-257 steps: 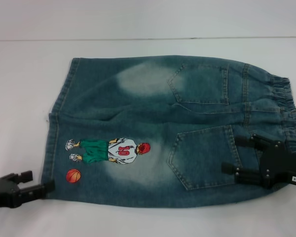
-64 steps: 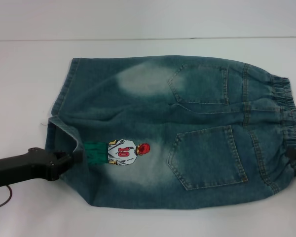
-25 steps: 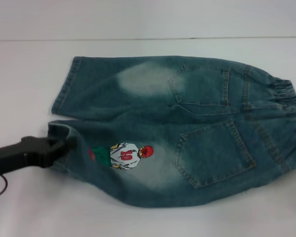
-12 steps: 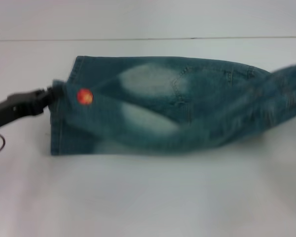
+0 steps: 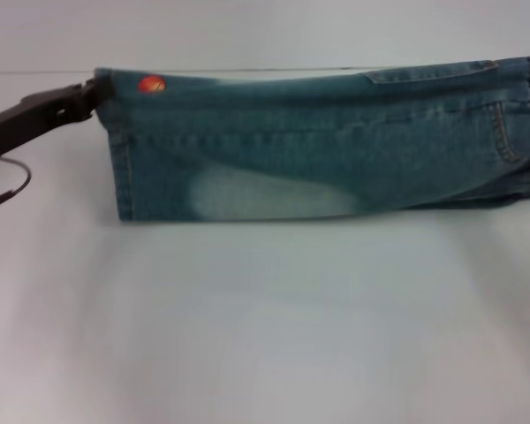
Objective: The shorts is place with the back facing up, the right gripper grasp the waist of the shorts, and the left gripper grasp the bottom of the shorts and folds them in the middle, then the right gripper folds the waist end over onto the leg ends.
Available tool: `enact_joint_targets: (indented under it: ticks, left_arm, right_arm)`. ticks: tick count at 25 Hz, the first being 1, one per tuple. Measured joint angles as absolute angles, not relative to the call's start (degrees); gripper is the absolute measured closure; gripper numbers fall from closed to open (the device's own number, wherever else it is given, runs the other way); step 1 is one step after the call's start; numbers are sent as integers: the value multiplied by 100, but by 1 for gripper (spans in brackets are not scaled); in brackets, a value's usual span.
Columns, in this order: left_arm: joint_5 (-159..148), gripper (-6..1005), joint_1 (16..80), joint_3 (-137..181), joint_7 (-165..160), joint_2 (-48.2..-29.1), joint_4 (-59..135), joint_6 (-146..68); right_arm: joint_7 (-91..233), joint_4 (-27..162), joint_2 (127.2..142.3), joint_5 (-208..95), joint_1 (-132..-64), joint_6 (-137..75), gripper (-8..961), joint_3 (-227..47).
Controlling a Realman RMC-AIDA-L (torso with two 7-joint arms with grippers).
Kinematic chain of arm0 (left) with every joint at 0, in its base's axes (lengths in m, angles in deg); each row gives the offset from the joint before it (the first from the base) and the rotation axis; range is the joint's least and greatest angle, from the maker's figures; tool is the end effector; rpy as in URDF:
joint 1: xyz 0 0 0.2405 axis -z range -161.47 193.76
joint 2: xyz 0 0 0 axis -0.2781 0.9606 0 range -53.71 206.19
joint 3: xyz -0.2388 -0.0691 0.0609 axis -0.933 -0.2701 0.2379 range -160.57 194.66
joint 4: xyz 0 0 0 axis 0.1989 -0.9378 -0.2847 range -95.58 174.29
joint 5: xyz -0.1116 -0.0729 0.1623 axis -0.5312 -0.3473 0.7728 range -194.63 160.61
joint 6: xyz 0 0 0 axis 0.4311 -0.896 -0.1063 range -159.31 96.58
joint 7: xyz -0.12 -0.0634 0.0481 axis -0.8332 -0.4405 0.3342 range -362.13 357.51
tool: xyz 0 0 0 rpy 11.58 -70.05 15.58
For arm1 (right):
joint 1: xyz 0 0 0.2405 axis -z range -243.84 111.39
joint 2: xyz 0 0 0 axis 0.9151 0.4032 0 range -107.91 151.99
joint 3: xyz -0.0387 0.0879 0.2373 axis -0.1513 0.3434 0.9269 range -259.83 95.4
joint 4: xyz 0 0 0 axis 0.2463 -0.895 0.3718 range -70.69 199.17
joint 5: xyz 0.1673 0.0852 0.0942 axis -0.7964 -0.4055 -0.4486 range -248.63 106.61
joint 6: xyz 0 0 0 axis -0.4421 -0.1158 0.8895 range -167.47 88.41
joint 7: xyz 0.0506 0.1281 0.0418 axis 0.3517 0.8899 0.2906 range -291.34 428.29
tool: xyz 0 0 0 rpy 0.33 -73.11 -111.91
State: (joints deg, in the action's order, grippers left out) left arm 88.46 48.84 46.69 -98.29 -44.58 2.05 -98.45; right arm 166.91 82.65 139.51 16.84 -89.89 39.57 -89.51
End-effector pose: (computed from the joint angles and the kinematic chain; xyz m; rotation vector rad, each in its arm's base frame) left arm -0.2805 0.3903 0.0350 -2.0787 -1.0900 -0.8837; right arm 0.3552 0.3198 0.0737 -1.3705 1.3897 1.5411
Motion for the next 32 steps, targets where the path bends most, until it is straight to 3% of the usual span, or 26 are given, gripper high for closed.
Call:
enact_joint_targets:
  ticks: [5,15,22,28,32]
  left_arm:
    - [8836,957,5358,4696,-9520,-4530,537,-9077]
    - [8832,960,5986,4748,-8728,-4762,1080,-7655]
    - [8771,954,6247,4800,-8098,-4794,1504,-7082]
    - [8766,790,6221,4810,-8091,-4804,1488,-7182]
    - [8766,675,6056,4813,-8110,-4806,1291,-7469]
  right_arm:
    - [16343,8201,14139,1224,-9093,3398,855,-8953]
    - [15437,7862,14156,1158,-9668,2070,840,-8954]
    - [14857,7727,14166,1116,-9971,1068,830,-8938]
    - [14720,7724,14159,1131,-9872,1210,821,-9004]
    - [14761,7771,14126,1136,-9606,1529,635,-9135]
